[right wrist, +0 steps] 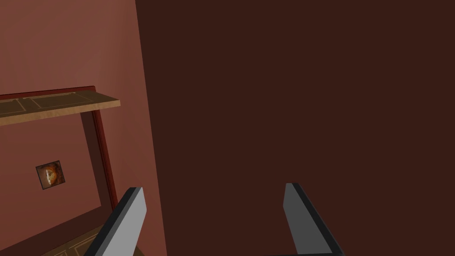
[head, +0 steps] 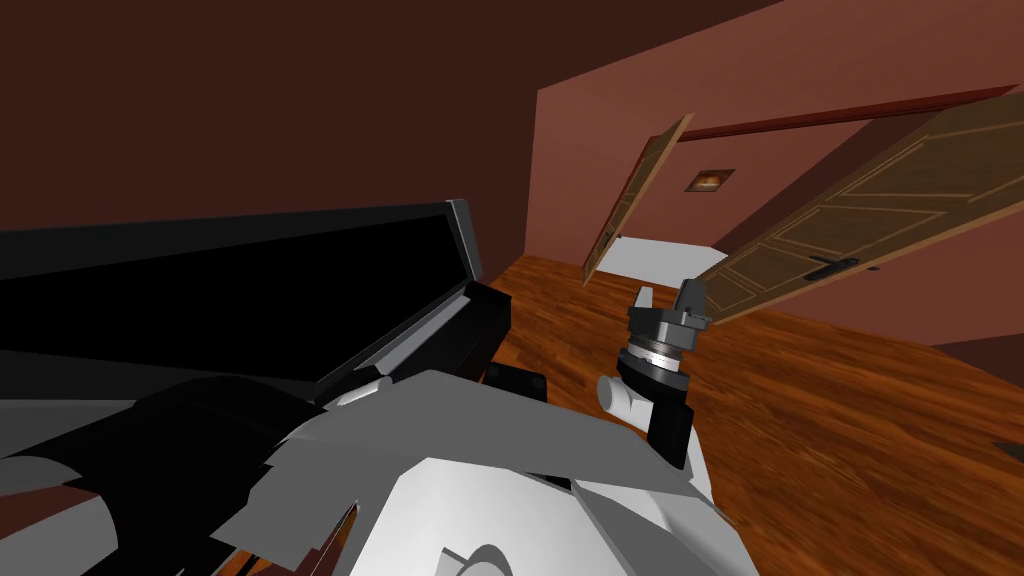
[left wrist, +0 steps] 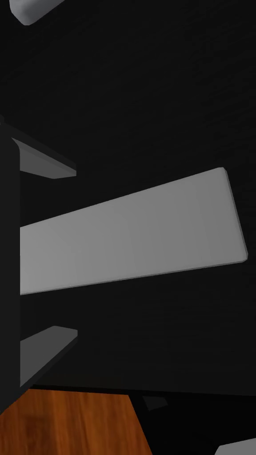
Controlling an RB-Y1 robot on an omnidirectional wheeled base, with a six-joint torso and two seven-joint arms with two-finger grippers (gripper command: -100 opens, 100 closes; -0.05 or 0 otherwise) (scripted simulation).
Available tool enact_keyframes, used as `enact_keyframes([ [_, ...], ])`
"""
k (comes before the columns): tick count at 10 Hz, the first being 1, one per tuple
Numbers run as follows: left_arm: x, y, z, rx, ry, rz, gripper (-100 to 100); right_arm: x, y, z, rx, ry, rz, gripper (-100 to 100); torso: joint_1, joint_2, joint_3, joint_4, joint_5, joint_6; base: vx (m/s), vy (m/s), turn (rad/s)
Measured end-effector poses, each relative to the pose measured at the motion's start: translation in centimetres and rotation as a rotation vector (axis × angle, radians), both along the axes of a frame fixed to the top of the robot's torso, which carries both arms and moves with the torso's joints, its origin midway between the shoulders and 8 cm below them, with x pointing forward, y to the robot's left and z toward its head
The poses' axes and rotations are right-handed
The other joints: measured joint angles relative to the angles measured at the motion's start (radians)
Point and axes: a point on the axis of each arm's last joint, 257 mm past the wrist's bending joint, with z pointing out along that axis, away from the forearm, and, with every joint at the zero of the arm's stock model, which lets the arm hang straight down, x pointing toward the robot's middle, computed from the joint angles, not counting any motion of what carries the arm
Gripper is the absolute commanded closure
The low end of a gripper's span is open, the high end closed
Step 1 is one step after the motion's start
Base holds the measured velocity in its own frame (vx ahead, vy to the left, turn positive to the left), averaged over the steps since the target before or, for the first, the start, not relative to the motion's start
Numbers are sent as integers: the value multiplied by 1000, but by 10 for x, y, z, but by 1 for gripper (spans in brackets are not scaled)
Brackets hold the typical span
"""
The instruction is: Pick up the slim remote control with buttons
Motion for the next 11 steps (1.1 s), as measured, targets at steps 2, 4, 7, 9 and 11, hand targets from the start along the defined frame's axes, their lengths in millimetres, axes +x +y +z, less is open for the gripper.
enact_keyframes([
  [2, -8, -11, -5, -34, 21, 33, -100, 0, 0, 0, 0, 0, 0, 0, 1, -1, 0, 0, 0, 0, 18, 55, -13],
  [4, -9, -12, -5, -36, 22, 35, -100, 0, 0, 0, 0, 0, 0, 0, -3, 0, 0, 0, -1, 0, 11, -3, 88],
  [7, 14, 4, -8, -1, 8, -10, -100, 0, 0, 0, 0, 0, 0, 0, -7, -2, -1, 0, -1, 0, 34, -39, 125],
  [9, 25, 11, -10, 9, 7, -32, -100, 0, 0, 0, 0, 0, 0, 0, -5, -1, 0, 0, -1, 0, 15, -18, 61],
  [11, 38, 17, -13, 23, 3, -58, -100, 0, 0, 0, 0, 0, 0, 0, -4, -2, -1, 0, -1, 1, 36, -43, 151],
])
